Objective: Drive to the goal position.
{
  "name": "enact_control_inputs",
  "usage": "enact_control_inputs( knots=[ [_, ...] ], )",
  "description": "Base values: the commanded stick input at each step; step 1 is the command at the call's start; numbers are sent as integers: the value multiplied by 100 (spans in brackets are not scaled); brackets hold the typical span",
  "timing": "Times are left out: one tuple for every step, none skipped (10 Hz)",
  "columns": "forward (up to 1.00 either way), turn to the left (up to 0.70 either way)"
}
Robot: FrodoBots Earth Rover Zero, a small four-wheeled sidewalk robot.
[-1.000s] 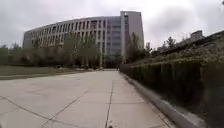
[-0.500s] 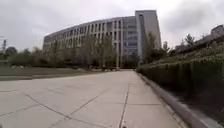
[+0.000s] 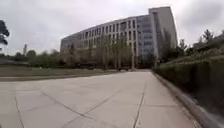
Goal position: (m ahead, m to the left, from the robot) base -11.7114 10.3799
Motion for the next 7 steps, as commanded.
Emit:
enact_control_inputs(
  knots=[
    [0,70],
    [0,70],
    [0,70],
    [0,70],
    [0,70],
    [0,70],
    [0,70]
  ],
)
